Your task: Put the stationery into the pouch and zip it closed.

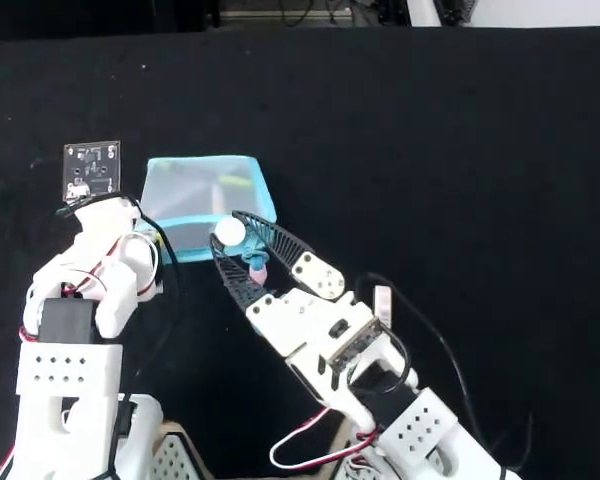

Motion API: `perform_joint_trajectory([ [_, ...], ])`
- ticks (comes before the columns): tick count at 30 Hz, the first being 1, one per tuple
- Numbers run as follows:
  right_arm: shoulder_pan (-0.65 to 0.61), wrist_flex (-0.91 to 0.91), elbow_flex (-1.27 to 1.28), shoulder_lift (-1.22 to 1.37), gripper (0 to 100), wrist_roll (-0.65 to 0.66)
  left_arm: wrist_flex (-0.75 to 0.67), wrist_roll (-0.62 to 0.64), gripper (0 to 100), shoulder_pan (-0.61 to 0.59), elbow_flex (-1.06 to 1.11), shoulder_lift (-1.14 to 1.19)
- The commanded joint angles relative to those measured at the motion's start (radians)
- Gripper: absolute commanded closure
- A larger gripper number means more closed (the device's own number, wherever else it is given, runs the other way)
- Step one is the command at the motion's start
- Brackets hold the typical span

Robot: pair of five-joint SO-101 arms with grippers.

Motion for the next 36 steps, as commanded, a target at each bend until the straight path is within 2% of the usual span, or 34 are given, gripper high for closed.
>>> perform_joint_trajectory([
  [1, -0.003, 0.04, -0.001, -0.018, 98.7, 0.003, -0.02, -0.006, 97, 0.004, -0.012, -0.003],
  [16, -0.044, 0.15, -0.005, -0.018, 98.7, 0.003, -0.017, -0.006, 97, 0.001, -0.012, -0.003],
  [22, -0.14, 0.222, -0.005, -0.018, 98.7, 0.158, -0.017, -0.006, 97, 0.001, -0.012, -0.003],
  [26, -0.137, 0.281, -0.036, -0.018, 98.5, 0.164, -0.015, -0.006, 97, 0.001, -0.012, -0.003],
  [28, -0.133, 0.361, -0.082, -0.018, 95.3, 0.164, -0.015, -0.006, 97, 0.001, -0.012, -0.003],
  [32, -0.137, 0.494, -0.157, -0.018, 82.5, 0.143, -0.015, -0.006, 97, -0.001, -0.012, -0.003],
  [36, -0.133, 0.526, -0.18, -0.025, 80.9, 0.038, -0.015, -0.006, 97, -0.001, -0.012, -0.003],
])
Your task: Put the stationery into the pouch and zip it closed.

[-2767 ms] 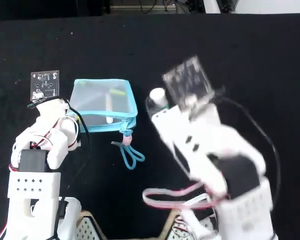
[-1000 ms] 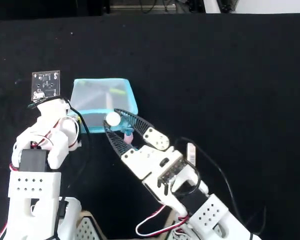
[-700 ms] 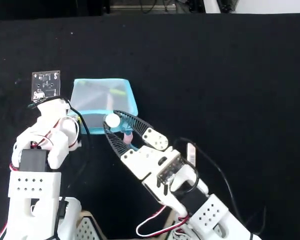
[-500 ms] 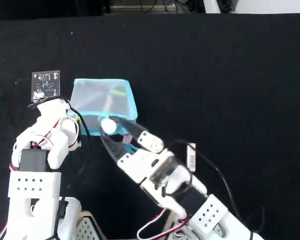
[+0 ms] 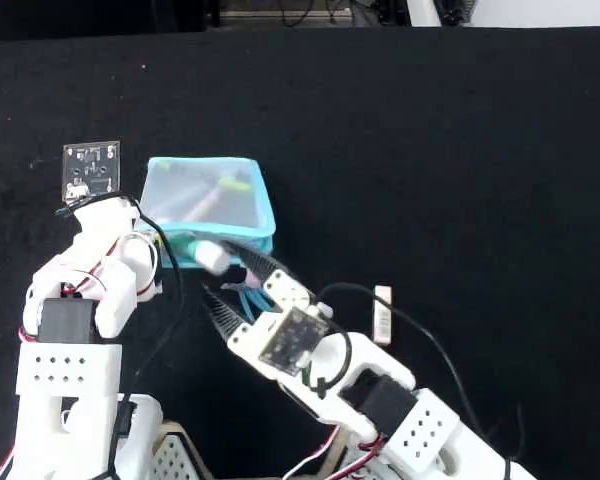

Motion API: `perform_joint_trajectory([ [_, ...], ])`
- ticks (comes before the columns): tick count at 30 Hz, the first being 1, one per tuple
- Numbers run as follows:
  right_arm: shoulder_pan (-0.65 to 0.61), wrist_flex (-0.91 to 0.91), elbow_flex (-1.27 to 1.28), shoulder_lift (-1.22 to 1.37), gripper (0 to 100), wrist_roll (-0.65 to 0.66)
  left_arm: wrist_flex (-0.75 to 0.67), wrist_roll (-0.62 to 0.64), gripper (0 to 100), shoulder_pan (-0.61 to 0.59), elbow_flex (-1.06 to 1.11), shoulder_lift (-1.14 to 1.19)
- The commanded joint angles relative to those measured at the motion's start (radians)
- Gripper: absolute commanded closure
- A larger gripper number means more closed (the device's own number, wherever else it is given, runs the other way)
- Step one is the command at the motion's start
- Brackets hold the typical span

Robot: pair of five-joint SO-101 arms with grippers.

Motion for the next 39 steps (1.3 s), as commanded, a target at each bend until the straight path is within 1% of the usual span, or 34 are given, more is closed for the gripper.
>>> perform_joint_trajectory([
  [1, -0.009, 0.012, -0.076, -0.024, 80.9, -0.063, -0.015, -0.008, 97, -0.001, -0.012, -0.005],
  [3, -0.009, 0.008, -0.071, -0.022, 82.6, -0.061, -0.015, -0.008, 97, -0.001, -0.012, -0.005],
  [7, -0.009, 0.008, -0.073, -0.025, 91.0, -0.061, -0.015, -0.008, 97, -0.001, -0.012, -0.005],
  [12, -0.008, 0.025, -0.097, -0.025, 92.0, -0.061, -0.015, -0.008, 97, -0.001, -0.01, -0.005],
  [14, 0.002, 0.092, -0.13, -0.025, 92.0, -0.063, -0.015, -0.008, 97, -0.001, -0.01, -0.005],
  [16, 0.034, 0.238, -0.196, -0.025, 92.0, -0.063, -0.015, -0.008, 97, -0.001, -0.01, -0.005],
  [18, 0.081, 0.358, -0.286, -0.022, 92.2, -0.068, -0.015, -0.008, 97, -0.001, -0.01, -0.005],
  [20, 0.133, 0.416, -0.374, -0.025, 92.3, -0.063, -0.017, -0.008, 97, -0.001, -0.01, -0.005],
  [23, 0.259, 0.523, -0.518, -0.016, 92.3, -0.063, -0.017, -0.008, 97, -0.001, -0.01, -0.005],
  [29, 0.505, 0.598, -0.654, -0.015, 92.3, -0.069, -0.018, -0.009, 97, -0.001, -0.01, -0.005],
  [31, 0.562, 0.681, -0.708, -0.015, 92.2, -0.066, -0.02, -0.009, 97, -0.001, -0.01, -0.005],
  [34, 0.623, 0.802, -0.727, -0.015, 92.2, -0.061, -0.02, -0.009, 97, -0.001, -0.01, -0.005],
  [37, 0.692, 0.833, -0.673, 0.021, 92.1, -0.061, -0.02, -0.009, 97, -0.001, -0.012, -0.005],
  [39, 0.735, 0.832, -0.639, 0.093, 92.1, -0.061, -0.02, -0.008, 97, -0.001, -0.012, -0.005],
])
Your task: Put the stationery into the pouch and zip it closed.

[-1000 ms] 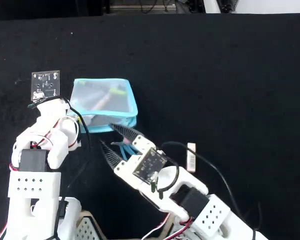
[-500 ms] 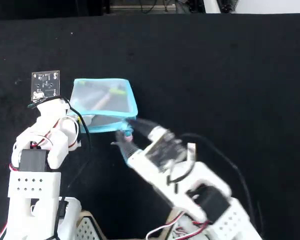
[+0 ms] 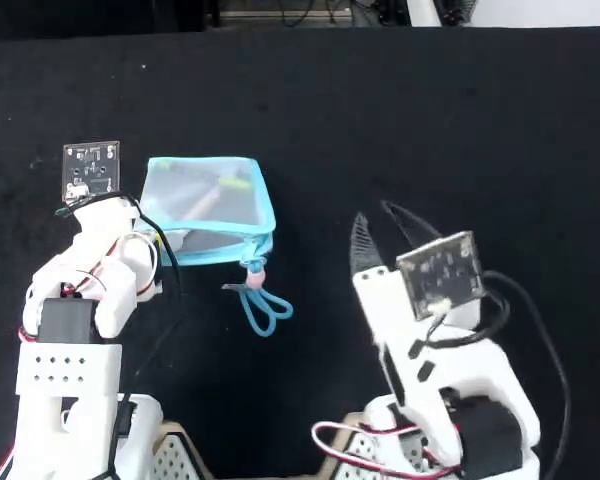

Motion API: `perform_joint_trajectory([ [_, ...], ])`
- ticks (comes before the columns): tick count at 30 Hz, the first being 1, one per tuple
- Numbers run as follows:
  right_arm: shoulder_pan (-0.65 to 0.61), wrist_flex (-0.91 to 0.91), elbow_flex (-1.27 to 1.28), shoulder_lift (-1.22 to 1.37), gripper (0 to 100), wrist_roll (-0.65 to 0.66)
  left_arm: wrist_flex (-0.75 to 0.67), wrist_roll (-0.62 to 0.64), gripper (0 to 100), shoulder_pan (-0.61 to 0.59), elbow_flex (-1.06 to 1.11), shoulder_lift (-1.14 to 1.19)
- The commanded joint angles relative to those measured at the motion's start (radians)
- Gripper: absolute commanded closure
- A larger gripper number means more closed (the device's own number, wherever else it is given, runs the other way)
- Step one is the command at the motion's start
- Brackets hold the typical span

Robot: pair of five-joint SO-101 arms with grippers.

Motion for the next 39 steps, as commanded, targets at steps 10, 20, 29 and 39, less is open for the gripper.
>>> perform_joint_trajectory([
  [10, 0.112, -0.104, 0.045, 0.647, 92.0, -0.011, -0.014, -0.006, 97, -0.001, -0.01, -0.005],
  [20, 0.176, -0.118, -0.041, 0.989, 91.0, -0.095, -0.014, -0.008, 97, -0.001, -0.01, -0.005],
  [29, 0.193, -0.015, -0.257, 1.357, 82.8, -0.097, -0.014, -0.009, 97, -0.001, -0.01, -0.005],
  [39, 0.193, 0.095, -0.415, 1.584, 82.5, -0.087, -0.014, -0.011, 97, -0.001, -0.01, -0.005],
])
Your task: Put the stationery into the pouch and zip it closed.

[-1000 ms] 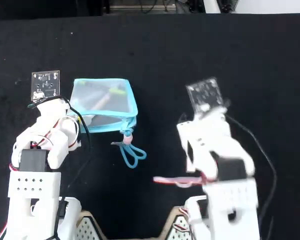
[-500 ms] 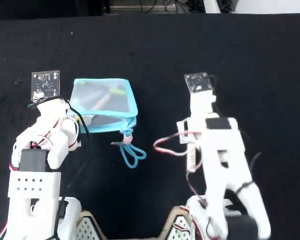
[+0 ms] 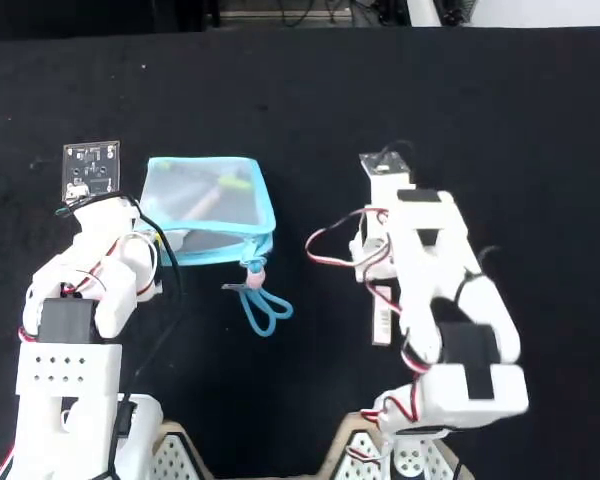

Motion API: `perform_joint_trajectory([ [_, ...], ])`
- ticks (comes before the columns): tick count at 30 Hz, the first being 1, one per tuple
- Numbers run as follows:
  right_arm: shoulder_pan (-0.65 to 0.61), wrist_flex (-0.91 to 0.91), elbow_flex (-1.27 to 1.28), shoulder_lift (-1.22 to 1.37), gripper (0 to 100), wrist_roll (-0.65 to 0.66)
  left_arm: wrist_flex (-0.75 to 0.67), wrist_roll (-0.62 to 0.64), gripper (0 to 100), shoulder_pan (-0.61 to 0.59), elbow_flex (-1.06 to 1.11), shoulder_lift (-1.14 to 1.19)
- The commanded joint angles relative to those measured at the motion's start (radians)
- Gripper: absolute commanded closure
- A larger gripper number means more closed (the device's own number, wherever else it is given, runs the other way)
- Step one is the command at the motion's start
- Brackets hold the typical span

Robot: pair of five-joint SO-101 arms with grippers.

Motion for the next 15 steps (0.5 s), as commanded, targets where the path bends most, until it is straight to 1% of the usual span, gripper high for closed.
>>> perform_joint_trajectory([
  [1, 0.021, 0.075, -0.091, 0.018, 82.5, 0.002, -0.014, -0.011, 97, -0.001, -0.01, -0.005],
  [6, 0.02, 0.17, -0.131, 0.025, 82.5, 0.003, -0.018, -0.011, 97, -0.001, -0.01, -0.005],
  [12, 0.021, 0.169, -0.124, 0.036, 82.8, 0.003, -0.014, -0.009, 97, -0.001, -0.01, -0.006],
  [15, 0.015, 0.167, -0.127, 0.087, 82.8, 0.003, -0.015, -0.009, 97, -0.001, -0.01, -0.006],
])
